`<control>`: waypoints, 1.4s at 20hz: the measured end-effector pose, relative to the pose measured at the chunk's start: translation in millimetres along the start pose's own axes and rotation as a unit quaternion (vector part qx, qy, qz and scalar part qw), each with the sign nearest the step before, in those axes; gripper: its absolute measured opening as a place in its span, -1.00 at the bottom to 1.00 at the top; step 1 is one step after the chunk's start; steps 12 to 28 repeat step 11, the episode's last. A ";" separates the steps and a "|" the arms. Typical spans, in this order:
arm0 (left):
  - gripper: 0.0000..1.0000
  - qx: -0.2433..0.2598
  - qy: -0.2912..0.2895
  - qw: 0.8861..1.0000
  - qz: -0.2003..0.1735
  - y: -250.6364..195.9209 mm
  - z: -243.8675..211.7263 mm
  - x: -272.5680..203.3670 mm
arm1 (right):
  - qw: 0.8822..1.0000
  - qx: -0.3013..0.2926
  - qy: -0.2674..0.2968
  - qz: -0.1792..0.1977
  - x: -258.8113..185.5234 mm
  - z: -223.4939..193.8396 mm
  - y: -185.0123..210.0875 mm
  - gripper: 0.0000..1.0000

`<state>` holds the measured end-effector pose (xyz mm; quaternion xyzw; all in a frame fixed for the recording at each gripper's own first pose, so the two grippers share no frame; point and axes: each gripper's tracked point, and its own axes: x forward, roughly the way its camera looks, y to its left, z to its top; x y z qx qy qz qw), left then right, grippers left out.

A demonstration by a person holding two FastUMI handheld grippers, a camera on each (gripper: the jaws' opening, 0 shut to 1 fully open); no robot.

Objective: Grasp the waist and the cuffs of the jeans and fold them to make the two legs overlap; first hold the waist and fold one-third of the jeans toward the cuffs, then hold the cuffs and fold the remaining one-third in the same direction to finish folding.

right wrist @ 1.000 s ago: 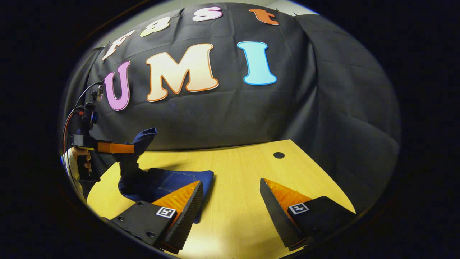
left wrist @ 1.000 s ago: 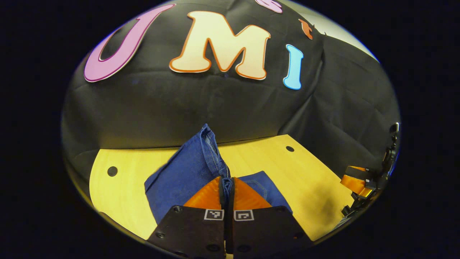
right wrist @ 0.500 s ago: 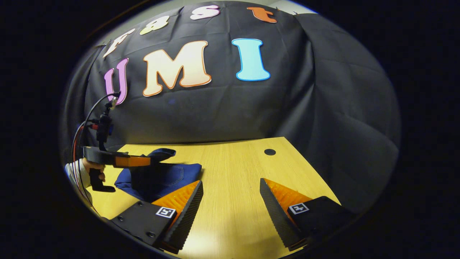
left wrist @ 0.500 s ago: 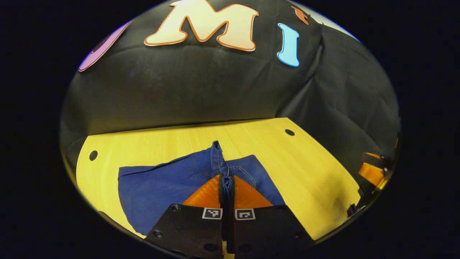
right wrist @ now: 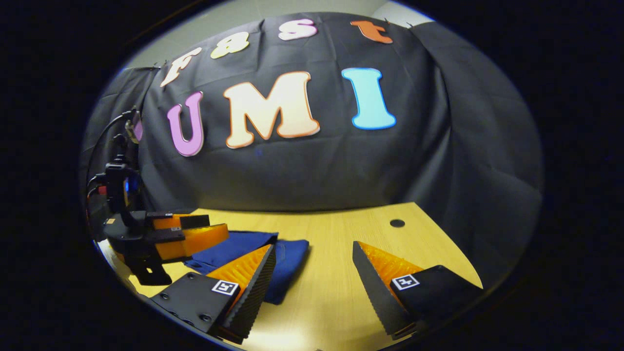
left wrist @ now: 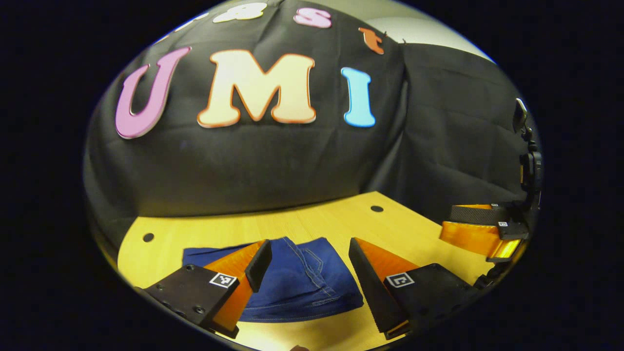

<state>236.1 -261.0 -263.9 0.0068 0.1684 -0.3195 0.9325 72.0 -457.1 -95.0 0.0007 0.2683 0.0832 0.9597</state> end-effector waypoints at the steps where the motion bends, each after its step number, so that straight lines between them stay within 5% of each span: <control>1: 0.87 0.004 -0.018 1.000 0.013 5.2 8.3 -15.0 | 1.000 0.002 -0.021 0.004 -7.2 12.2 11.8 0.96; 11: 0.89 -0.004 -0.114 0.988 0.103 52.4 57.6 -173.5 | 0.990 -0.009 -0.136 0.037 -107.2 92.2 110.7 0.86; 28: 0.89 -0.004 -0.114 0.988 0.103 52.4 57.6 -173.5 | 0.990 -0.009 -0.136 0.037 -107.2 92.2 110.7 0.86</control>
